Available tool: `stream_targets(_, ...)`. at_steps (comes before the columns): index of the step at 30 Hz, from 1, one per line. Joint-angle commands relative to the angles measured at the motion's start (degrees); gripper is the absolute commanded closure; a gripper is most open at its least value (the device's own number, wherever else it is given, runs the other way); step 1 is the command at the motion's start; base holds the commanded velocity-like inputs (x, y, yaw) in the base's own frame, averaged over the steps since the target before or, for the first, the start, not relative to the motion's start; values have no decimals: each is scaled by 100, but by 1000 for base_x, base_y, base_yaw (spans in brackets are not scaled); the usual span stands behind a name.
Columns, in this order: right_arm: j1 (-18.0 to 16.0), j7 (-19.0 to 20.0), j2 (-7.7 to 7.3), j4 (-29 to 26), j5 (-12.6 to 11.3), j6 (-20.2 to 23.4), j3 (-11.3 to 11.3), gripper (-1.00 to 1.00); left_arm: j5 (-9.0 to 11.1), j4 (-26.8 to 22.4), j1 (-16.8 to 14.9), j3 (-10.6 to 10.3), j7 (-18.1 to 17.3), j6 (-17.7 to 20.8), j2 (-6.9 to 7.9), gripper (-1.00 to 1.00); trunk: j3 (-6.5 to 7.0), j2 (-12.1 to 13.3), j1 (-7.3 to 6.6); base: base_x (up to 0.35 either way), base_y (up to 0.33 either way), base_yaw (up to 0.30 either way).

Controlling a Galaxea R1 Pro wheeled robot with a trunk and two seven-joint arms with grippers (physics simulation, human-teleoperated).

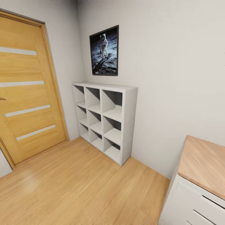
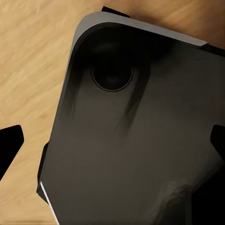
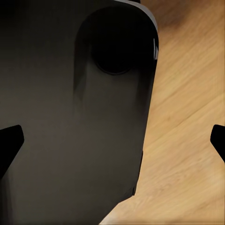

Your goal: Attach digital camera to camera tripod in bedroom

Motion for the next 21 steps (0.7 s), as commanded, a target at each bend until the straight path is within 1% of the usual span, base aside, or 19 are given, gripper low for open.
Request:
stream_targets(1,-1,-3,-1,1,42,-14,18,-100,27,-1,-1,16,5,-7,-1,-100,-4,-2,-2,-71,0,0)
stream_targets(11,-1,-3,12,1,63,-14,43,-100,38,-5,-1,5,9,-7,14,-100,-4,-2,-2,-18,0,0)
stream_targets(13,-1,-5,9,-1,74,-19,53,-100,90,-25,-1,8,9,-7,39,-100,-4,-2,-2,-1,0,0)
stream_targets(14,-1,-6,4,-6,88,-24,73,-100,183,-81,-1,29,9,-7,64,-100,-4,-2,-2,0,0,0)
stream_targets(15,-16,-57,-17,-87,212,-5,208,-100,399,-273,-1,93,16,8,99,-100,-4,-2,-2,0,0,0)
stream_targets(16,-38,-108,-29,-174,311,13,307,-100,525,-410,-1,128,22,24,123,-100,-4,-2,-2,0,0,0)
stream_targets(17,-116,-241,-48,-464,487,79,463,-100,731,-739,-1,180,36,72,197,-100,-4,-2,-2,0,0,0)
stream_targets(18,-214,-394,-55,-855,601,196,558,-100,883,-1157,-4,218,55,183,304,-100,-4,-2,-2,0,0,0)
stream_targets(19,-265,-474,-53,-1067,634,273,591,-100,942,-1397,-3,233,64,287,364,-100,-4,-2,-2,0,0,0)
stream_targets(20,-499,-786,-62,-1921,612,697,592,-100,1108,-2457,-7,267,88,1173,580,-100,-4,-2,-2,0,0,0)
stream_targets(21,-715,-936,-51,-2276,511,953,515,-100,1160,-2942,-44,276,100,1824,649,-100,-4,-2,-2,0,0,0)
